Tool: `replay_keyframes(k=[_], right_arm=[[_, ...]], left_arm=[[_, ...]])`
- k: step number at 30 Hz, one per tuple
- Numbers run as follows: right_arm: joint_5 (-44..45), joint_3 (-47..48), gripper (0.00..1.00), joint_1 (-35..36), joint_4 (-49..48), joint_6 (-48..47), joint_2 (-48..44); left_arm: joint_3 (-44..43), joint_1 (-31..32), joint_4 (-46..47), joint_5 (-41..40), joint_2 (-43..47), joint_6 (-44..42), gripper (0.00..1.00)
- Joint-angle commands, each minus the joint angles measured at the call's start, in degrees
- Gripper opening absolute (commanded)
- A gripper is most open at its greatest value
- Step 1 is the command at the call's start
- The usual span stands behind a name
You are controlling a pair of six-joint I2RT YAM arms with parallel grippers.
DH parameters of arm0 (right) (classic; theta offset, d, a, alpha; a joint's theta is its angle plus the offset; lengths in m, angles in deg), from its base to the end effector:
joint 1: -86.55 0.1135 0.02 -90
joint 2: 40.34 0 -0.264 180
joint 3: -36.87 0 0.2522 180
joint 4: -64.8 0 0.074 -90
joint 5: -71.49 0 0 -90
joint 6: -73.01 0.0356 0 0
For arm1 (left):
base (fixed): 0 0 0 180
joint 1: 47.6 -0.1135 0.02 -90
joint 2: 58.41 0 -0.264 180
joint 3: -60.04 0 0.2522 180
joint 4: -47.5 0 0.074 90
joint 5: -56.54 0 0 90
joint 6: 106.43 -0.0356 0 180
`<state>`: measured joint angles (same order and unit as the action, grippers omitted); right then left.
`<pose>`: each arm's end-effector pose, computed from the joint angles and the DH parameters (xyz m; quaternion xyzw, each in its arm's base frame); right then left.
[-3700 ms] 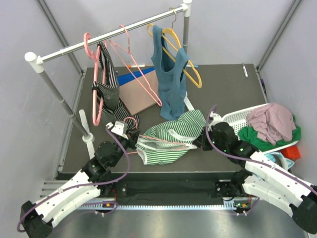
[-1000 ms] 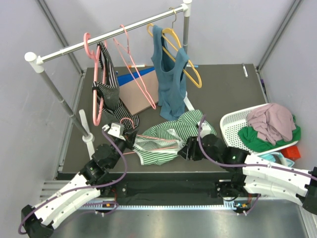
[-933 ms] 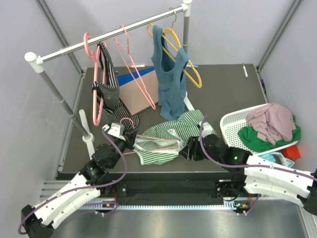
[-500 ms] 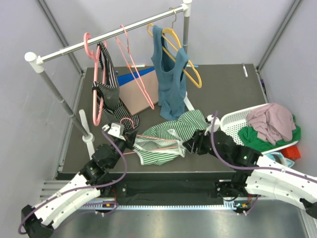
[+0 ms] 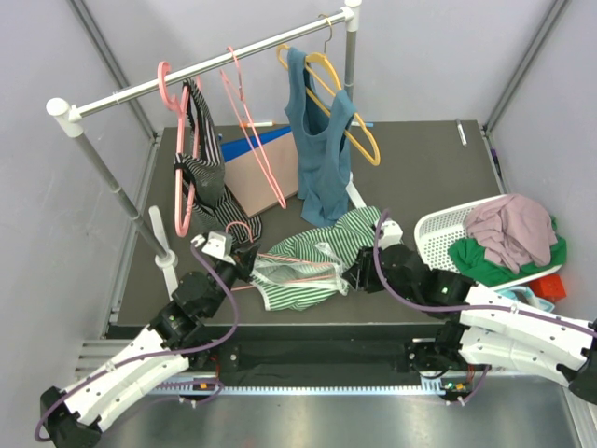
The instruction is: Place the tank top on the hanger
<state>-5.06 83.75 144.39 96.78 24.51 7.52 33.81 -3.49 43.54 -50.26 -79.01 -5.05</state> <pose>0.1061 0.1532 0.2458 -0.0687 0.8717 0.2949 0.3853 0.1019 -0.0844 0.2343 0.0937 0.6909 -0.2403 0.6754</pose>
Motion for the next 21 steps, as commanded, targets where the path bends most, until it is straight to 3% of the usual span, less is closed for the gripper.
replay_keyframes(k=[1, 5, 9, 11, 21], right_arm=[[-0.4, 0.9, 0.36, -0.7, -3.0, -0.8, 0.0], [-0.7, 0.0, 0.27, -1.6, -3.6, -1.0, 0.5], [-1.6, -0.9, 0.06, -3.3, -4.2, -1.9, 1.0], [-1.6, -1.0, 0.00, -3.5, -4.2, -2.0, 1.2], [-1.6, -2.6, 0.00, -5.4, -3.6, -1.7, 1.4]], left_arm=[[0.3, -0.3, 2.8, 0.4, 1.3, -0.1, 0.00], [0.4, -0.3, 2.8, 1.0, 1.6, -0.1, 0.00], [0.5, -0.3, 2.8, 1.2, 2.1, -0.1, 0.00], [0.6, -0.3, 2.7, 1.1, 2.1, -0.1, 0.00], [0.9, -0.3, 2.6, 1.1, 3.3, -0.1, 0.00]])
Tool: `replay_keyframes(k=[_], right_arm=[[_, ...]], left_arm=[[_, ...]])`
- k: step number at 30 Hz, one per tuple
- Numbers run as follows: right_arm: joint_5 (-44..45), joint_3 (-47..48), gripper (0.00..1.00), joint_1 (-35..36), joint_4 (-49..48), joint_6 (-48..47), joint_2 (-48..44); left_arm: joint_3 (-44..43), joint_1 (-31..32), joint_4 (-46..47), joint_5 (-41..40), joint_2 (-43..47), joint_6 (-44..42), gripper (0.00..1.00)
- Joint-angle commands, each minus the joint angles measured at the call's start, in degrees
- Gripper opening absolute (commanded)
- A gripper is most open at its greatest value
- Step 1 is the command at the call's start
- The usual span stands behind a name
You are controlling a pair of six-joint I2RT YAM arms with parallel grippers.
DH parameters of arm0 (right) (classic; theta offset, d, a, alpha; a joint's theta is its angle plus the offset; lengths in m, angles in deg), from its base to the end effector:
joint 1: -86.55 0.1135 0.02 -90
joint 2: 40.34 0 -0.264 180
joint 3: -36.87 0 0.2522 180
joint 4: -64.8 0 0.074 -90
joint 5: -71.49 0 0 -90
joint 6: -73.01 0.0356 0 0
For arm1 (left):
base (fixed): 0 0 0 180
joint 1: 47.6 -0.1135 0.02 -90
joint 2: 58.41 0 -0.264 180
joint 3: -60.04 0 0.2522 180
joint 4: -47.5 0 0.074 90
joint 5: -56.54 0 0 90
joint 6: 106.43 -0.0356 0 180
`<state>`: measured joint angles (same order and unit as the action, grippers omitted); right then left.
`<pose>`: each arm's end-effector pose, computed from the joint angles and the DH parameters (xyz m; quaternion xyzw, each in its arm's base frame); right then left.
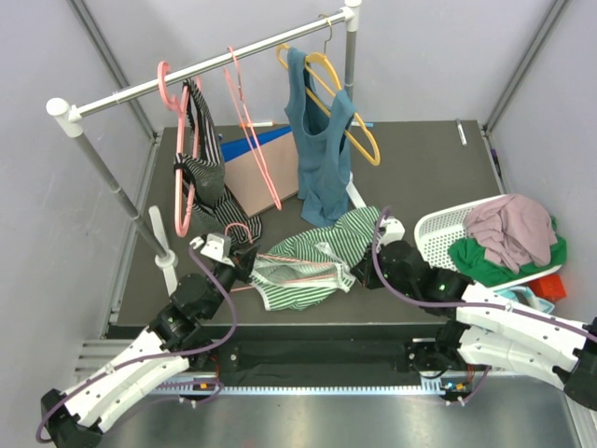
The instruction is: Place the tank top on the hanger
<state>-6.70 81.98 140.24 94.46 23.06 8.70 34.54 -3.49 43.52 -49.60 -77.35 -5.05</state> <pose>0.1179 0.1482 0.2354 -0.0558 0.8762 0.2811 0.3876 0.0995 -0.0826 0.2329 0.0954 0.6850 -0.2473 0.6786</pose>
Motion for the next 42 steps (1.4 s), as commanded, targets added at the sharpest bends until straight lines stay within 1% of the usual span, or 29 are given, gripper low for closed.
replay_keyframes(k=[1, 9, 12, 13, 18, 19, 21, 24, 25, 29, 37, 42], right_arm=[[0.2, -1.0, 0.00, -1.3, -1.4, -0.2, 0.7], [0.1, -1.0, 0.00, -2.2, -1.8, -0.9, 2.1], [-2.5, -1.4, 0.00, -2.2, -3.9, -0.9, 2.5], [-4.8, -1.5, 0.00, -2.2, -4.6, -0.9, 2.6], [-11.1, -3.2, 0.00, -1.8, -11.0, 0.2, 4.1], [-11.5, -3.5, 0.00, -1.6, -13.4, 0.5, 4.3], [-13.2, -3.8, 0.00, -0.8, -14.8, 1.4, 5.3], [-12.6, -3.6, 0.00, 0.4, -15.5, 2.0, 6.4], [-12.5, -3.6, 0.00, 0.8, -17.7, 2.2, 6.5], [-12.2, -2.7, 0.00, 2.2, -19.7, 2.8, 6.9], [-12.8, 1.0, 0.00, 3.4, -22.4, 1.9, 12.6], [-12.6, 3.6, 0.00, 4.1, -22.1, 0.5, 15.6]], left_arm=[[0.1, -0.3, 2.6, 0.4, 1.7, -0.1, 0.00], [0.1, -0.3, 2.6, 0.2, 1.9, -0.1, 0.00], [0.1, -0.3, 2.7, 0.2, 1.8, -0.2, 0.00], [0.3, -0.3, 2.8, 0.1, 1.8, -0.2, 0.00], [0.3, -0.3, 2.9, 0.1, 1.8, -0.3, 0.00], [0.3, -0.3, 3.0, 0.1, 1.8, -0.2, 0.00], [0.3, -0.3, 3.0, 0.1, 1.8, -0.2, 0.00], [0.4, -0.3, 2.9, 0.1, 1.8, -0.3, 0.00], [0.3, -0.3, 2.9, 0.1, 1.9, -0.3, 0.00], [0.4, -0.3, 3.0, 0.1, 2.0, -0.2, 0.00], [0.5, -0.3, 3.1, 0.6, 2.2, -0.1, 0.00], [0.6, -0.3, 3.3, 1.6, 2.0, -0.2, 0.00]])
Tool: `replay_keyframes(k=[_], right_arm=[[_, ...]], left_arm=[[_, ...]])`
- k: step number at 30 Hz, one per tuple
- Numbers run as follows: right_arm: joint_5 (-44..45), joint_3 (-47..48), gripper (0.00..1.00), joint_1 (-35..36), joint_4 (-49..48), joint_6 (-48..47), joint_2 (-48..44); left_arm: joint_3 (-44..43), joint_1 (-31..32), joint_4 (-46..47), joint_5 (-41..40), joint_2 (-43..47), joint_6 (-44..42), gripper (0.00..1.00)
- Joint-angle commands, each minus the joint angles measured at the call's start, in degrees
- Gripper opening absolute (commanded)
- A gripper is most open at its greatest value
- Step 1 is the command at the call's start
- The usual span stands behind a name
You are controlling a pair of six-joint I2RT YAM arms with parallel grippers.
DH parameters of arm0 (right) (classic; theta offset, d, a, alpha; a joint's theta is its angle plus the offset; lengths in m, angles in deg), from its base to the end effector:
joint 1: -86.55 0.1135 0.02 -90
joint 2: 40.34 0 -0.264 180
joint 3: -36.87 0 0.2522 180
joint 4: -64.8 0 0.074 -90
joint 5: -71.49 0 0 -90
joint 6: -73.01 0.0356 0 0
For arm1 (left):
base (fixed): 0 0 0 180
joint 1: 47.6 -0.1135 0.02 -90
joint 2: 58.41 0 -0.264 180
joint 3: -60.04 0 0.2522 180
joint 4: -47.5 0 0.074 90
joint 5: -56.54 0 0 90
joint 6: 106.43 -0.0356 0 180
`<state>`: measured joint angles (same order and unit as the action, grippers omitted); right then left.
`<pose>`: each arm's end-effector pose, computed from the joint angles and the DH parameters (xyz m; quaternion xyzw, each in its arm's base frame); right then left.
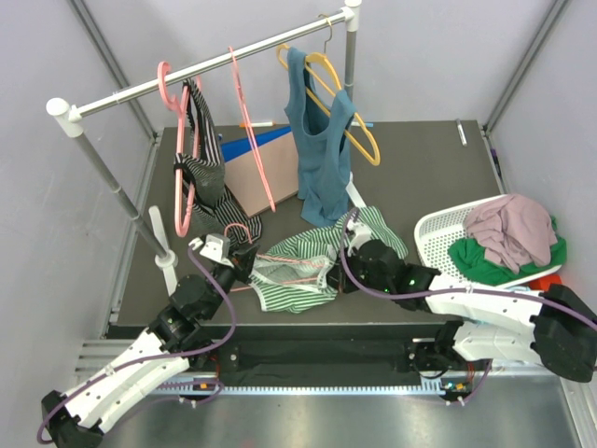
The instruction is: Place the tank top on the hanger
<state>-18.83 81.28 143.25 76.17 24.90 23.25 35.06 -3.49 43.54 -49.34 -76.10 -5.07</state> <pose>0.1289 0.1967 0.2114 -0.1133 0.8610 0.3775 0.3215 0.0978 -0.0812 0.2320 0.0952 0.6804 -0.2513 0.6817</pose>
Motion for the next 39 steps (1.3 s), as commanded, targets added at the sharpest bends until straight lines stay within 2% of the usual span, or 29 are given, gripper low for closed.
replay_keyframes(k=[1, 17, 20, 24, 26, 27, 28, 31, 34, 39], right_arm=[[-0.4, 5.1, 0.00, 1.1, -3.4, -1.8, 0.9], [-2.2, 11.3, 0.00, 6.9, -1.1, -5.3, 6.1], [-3.7, 12.1, 0.00, 7.6, 1.2, -7.2, 5.1], [-4.8, 12.6, 0.00, 9.1, 9.2, -9.5, 1.2], [-5.7, 12.4, 0.10, 9.8, 12.0, -10.7, -2.1], [-6.5, 12.4, 0.18, 9.9, 15.2, -10.9, -3.0], [-6.4, 12.8, 0.41, 10.3, 16.6, -11.4, -4.1], [-4.8, 13.5, 0.66, 11.1, 21.8, -11.9, -7.9], [-1.5, 15.2, 0.72, 11.1, 26.5, -13.1, -12.1], [5.8, 18.2, 0.75, 11.1, 29.4, -18.8, -13.5]], left_arm=[[0.1, -0.3, 3.3, 1.2, 0.7, -0.1, 0.00], [-0.1, -0.3, 3.7, 1.6, -0.7, -0.2, 0.00], [-0.3, -0.3, 3.7, 1.5, -1.0, -0.1, 0.00], [-0.9, -0.3, 3.2, 1.2, -2.7, 0.2, 0.00], [-1.3, -0.3, 3.3, 1.6, -3.2, 0.2, 0.00], [-1.3, -0.3, 3.4, 1.8, -3.3, 0.2, 0.00], [-1.3, -0.3, 3.5, 2.3, -3.4, 0.2, 0.00], [-1.3, -0.3, 3.6, 3.8, -3.0, 0.1, 0.00], [-0.8, -0.3, 4.4, 7.8, -2.3, -0.3, 0.00], [-0.6, -0.3, 7.3, 17.7, -2.6, -1.3, 0.00]])
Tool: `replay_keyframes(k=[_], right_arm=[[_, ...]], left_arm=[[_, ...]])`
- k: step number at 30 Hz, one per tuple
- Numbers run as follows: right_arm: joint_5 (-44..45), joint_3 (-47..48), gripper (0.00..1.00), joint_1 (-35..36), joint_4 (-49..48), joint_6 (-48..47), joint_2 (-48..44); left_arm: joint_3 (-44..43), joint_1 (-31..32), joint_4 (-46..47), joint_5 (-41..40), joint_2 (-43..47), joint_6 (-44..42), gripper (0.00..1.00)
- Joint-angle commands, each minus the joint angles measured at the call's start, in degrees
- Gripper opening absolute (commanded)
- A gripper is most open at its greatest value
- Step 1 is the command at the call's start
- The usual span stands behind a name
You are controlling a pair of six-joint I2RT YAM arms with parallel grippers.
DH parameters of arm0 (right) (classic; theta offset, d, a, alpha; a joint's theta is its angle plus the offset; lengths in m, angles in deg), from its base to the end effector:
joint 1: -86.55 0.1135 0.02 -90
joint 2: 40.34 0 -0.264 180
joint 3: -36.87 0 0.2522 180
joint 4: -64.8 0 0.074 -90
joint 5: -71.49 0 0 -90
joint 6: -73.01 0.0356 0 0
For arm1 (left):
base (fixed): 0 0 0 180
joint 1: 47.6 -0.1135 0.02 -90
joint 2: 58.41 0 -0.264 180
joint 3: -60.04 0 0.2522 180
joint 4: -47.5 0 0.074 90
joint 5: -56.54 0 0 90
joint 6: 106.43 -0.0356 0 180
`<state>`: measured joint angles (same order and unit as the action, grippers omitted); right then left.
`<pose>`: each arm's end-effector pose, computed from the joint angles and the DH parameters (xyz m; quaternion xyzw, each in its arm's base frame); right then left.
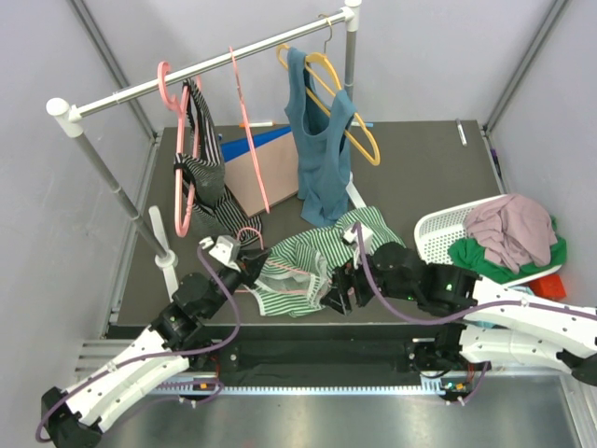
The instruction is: Place the tank top on the hanger
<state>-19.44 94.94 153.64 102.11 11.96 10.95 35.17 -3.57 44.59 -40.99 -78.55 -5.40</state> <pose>0.0772 0.1842 0.2936 -0.2875 0.8193 0.3734 0.3265 0.0987 -0.0889 0.2287 0.1520 0.6791 -0.2908 0.6567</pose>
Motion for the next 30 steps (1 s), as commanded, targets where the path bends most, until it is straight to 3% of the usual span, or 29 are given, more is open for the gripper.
replay_keyframes(k=[1, 11, 22, 26, 30], right_arm=[[6.9, 4.7, 0.75, 0.7, 3.2, -7.1, -0.5], [6.5, -0.9, 0.72, 0.7, -8.4, -20.1, 4.4], [-7.8, -6.5, 0.65, 0.8, -17.0, -20.0, 6.3], [-8.5, -7.8, 0.62, 1.9, -18.4, -19.4, 7.8], [-8.3, -8.4, 0.38, 2.3, -20.6, -18.8, 10.8]], left_arm=[[-0.8, -0.2, 6.5, 10.7, -0.7, -1.0, 0.00], [-2.2, -0.2, 7.5, 19.7, -3.2, -0.7, 0.00], [-2.5, -0.2, 6.8, 19.1, -2.8, -0.7, 0.00], [-2.3, -0.2, 6.8, 19.0, -2.5, -0.7, 0.00], [-2.3, -0.2, 7.0, 19.1, -2.6, -0.7, 0.00]])
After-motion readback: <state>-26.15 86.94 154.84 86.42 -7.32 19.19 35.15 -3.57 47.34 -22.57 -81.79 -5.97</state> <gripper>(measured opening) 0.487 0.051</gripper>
